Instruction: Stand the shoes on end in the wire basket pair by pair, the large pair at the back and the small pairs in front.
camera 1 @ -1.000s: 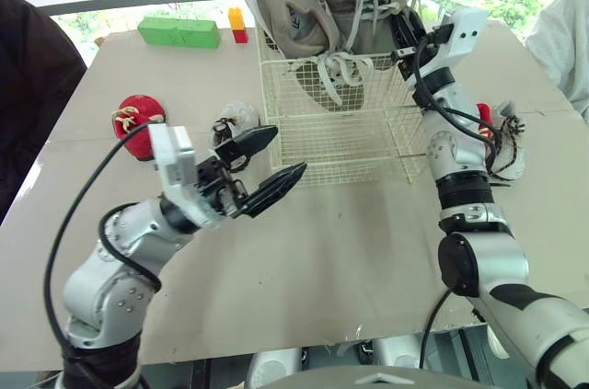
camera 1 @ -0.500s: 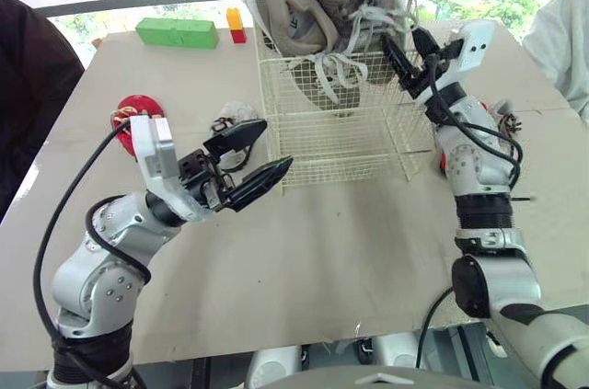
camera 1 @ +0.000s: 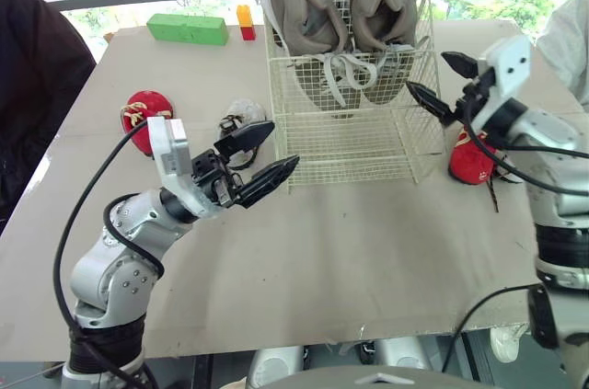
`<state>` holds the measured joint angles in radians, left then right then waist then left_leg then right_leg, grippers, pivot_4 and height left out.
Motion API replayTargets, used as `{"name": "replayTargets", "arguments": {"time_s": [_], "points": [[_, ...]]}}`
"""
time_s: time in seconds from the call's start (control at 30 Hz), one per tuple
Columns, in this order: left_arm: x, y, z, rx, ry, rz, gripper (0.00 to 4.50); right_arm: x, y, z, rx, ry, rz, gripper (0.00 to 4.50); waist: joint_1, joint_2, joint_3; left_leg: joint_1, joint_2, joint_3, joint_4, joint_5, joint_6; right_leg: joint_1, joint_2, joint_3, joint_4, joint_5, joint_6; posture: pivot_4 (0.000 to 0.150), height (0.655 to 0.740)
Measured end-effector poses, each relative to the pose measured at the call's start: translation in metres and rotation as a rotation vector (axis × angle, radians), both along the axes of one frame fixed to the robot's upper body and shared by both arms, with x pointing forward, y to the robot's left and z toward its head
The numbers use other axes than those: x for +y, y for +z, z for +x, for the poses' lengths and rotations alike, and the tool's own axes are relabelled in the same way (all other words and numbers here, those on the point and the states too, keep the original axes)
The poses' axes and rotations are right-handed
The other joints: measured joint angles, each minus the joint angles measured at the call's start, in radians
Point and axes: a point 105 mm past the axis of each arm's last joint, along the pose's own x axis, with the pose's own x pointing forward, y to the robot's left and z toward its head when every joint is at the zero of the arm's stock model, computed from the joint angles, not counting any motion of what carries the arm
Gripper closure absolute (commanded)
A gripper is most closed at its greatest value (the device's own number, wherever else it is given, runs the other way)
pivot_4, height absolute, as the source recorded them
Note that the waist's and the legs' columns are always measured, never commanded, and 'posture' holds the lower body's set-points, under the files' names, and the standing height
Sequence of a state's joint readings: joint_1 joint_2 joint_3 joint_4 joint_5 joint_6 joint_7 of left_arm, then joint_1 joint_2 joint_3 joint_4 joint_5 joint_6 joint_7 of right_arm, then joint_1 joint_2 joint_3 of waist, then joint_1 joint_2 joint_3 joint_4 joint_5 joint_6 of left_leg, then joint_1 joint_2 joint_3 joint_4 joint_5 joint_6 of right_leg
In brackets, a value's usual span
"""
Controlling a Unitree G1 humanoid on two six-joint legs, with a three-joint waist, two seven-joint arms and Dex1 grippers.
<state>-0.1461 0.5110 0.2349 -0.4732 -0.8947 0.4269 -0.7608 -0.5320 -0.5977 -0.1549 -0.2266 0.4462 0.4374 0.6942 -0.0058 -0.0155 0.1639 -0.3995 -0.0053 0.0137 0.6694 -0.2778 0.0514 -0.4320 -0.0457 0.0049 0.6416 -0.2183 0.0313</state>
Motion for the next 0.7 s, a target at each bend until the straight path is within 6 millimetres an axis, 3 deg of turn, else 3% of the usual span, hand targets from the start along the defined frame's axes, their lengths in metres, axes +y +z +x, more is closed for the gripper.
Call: {"name": "replayTargets", "arguments": {"time_s": [0.1,0.23,0.3,0.4,0.53,0.7], "points": [[0.012,0.0,0.012,0.04,0.103,-0.094,0.0,0.004,-0.005,-0.031,0.032,0.142,-0.018,0.05,-0.001,0.0,0.0,0.0,0.0,0.0,0.0,0.0,0.001,0.0,0.0,0.0,0.0,0.0,0.0,0.15,0.74],[0.056,-0.009,0.025,0.122,0.301,-0.189,0.0,0.005,-0.005,-0.062,0.075,0.257,-0.027,0.05,-0.008,0.0,0.0,0.002,0.002,0.0,0.001,0.0,0.001,0.001,0.002,0.0,0.002,0.0,0.0,0.15,0.74],[0.083,-0.022,0.031,0.177,0.414,-0.183,0.0,0.01,-0.009,-0.079,0.096,0.313,-0.05,0.05,-0.005,0.0,0.0,0.002,0.003,-0.001,0.001,0.0,0.0,0.001,0.004,-0.001,0.002,0.0,0.0,0.15,0.74],[0.1,-0.04,0.039,0.238,0.517,-0.1,0.0,0.016,-0.023,-0.095,0.16,0.365,-0.06,0.05,0.004,-0.001,0.0,0.002,0.004,-0.001,0.002,0.0,0.0,0.003,0.005,-0.002,0.002,0.0,0.0,0.15,0.74],[0.104,-0.061,0.047,0.302,0.575,0.018,0.0,0.019,-0.031,-0.104,0.19,0.39,-0.054,0.05,0.012,-0.001,0.0,0.002,0.004,0.001,0.004,0.0,0.0,0.003,0.005,0.0,0.001,0.0,0.0,0.15,0.74],[0.094,-0.081,0.063,0.331,0.594,0.09,0.0,0.029,-0.041,-0.111,0.2,0.395,-0.044,0.05,0.021,-0.002,0.0,0.002,0.004,0.001,0.004,0.0,0.0,0.003,0.004,0.0,0.001,0.0,0.0,0.15,0.74]]}}
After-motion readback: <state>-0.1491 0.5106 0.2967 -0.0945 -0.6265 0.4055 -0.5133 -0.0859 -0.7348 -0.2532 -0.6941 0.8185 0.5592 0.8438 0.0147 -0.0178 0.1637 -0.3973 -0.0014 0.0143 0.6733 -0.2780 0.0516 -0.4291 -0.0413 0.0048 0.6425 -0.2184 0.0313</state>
